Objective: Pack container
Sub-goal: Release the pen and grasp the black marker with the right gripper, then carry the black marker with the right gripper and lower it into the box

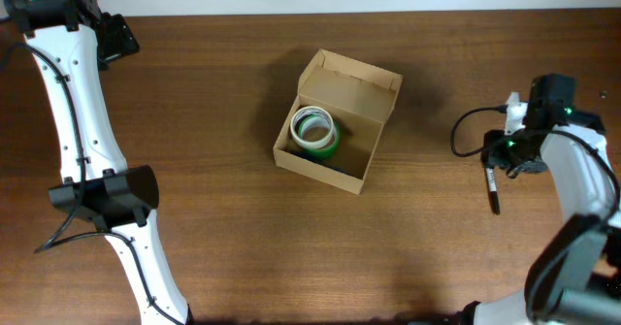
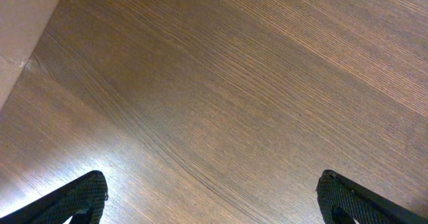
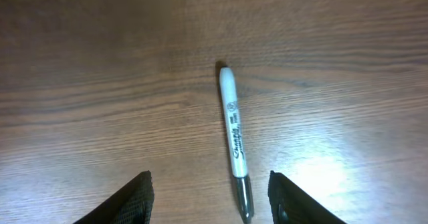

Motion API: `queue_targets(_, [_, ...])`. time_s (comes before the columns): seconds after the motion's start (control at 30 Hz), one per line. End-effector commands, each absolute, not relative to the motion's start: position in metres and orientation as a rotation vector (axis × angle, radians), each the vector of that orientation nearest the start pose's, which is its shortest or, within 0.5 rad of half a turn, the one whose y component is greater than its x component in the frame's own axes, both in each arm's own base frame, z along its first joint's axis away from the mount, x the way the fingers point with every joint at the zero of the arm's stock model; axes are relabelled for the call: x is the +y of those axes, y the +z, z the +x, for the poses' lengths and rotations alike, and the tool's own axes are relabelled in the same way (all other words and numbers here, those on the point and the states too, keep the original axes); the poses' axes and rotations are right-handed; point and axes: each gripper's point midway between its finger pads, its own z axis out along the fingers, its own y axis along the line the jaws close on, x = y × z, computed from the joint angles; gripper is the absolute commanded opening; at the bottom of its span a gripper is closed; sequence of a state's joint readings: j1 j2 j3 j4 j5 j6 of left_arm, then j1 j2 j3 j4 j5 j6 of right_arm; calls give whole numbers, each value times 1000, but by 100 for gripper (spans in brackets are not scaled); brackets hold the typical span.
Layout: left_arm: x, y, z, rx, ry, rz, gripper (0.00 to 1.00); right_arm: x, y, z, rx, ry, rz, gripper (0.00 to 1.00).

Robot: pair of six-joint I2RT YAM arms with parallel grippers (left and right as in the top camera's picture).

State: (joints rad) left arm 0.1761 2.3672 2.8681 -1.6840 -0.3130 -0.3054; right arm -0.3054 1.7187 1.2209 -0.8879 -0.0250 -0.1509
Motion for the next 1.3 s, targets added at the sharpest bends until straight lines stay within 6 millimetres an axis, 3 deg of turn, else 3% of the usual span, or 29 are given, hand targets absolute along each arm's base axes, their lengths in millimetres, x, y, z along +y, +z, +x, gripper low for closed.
queue_targets(0.0, [137,265,461,2586,384,-715,100,-99,44,332,3017,15,138,57])
queue_targets(0.13, [137,265,461,2585,385,-715,100,-98,18,328,3088,38,46,57])
queue_targets(0.33, [137,265,461,2585,385,-715,100,-111,-1,320,3158,-54,54,55])
queue_targets(0.5, [137,265,461,2585,385,-715,100,-117,-6,315,3174,-45,90,44])
queue_targets(0.6, [137,265,461,2586,384,-715,100,-123,-6,313,3173,-44,124,32])
queue_targets(0.73, [137,265,461,2585,385,-715,100,-129,-6,311,3164,-41,208,7])
queue_targets(0.87, [137,265,461,2585,385,-715,100,-126,-5,314,3145,5,242,4])
queue_targets(1.0, [137,265,461,2585,385,-715,100,-108,10,335,3072,193,231,4])
queue_targets(1.1, [137,265,461,2586,384,-715,100,-101,36,353,3025,263,231,4])
queue_targets(1.27, [137,265,461,2586,384,-715,100,-96,114,394,2919,256,326,4])
